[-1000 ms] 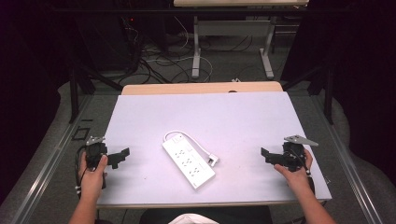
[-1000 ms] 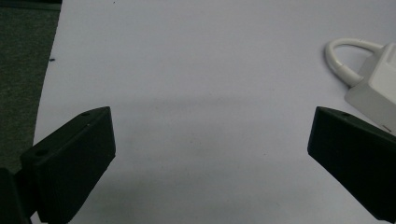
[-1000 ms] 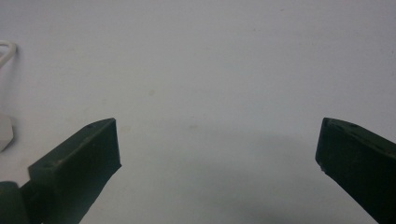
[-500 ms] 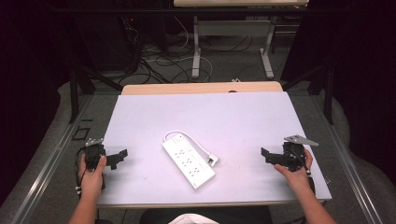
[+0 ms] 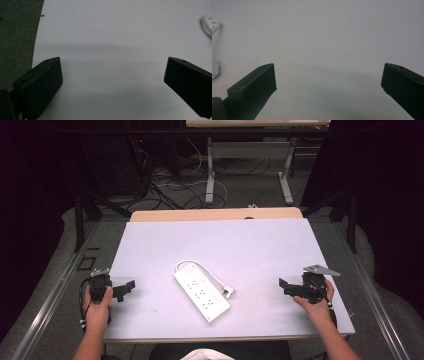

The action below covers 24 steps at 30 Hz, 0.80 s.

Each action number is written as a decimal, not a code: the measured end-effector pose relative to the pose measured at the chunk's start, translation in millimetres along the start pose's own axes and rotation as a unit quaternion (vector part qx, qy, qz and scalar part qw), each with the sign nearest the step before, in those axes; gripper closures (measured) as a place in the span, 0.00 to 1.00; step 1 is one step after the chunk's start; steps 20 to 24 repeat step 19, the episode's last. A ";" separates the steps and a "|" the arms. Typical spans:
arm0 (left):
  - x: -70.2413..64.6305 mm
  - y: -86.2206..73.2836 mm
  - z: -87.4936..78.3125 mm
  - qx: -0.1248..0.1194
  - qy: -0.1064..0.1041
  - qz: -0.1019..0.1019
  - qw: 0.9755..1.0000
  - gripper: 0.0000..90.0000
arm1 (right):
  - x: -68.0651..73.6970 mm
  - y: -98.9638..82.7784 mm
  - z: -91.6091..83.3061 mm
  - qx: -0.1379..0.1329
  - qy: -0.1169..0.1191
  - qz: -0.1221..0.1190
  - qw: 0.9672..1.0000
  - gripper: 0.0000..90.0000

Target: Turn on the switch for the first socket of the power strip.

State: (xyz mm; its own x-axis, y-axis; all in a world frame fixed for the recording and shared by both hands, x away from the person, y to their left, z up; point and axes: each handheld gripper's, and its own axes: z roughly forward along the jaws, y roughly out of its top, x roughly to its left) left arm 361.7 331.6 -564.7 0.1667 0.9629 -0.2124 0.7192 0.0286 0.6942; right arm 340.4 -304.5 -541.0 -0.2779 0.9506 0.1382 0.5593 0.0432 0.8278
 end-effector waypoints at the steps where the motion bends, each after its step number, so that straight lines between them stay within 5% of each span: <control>1: -0.3 0.0 0.3 -0.001 0.000 -0.002 1.000 0.02 | 0.0 0.0 0.2 0.000 -0.001 0.001 1.000 0.00; 24: -0.6 0.9 0.8 0.001 0.003 0.002 1.000 0.02 | -0.7 -0.7 0.5 0.003 0.000 0.009 1.000 0.00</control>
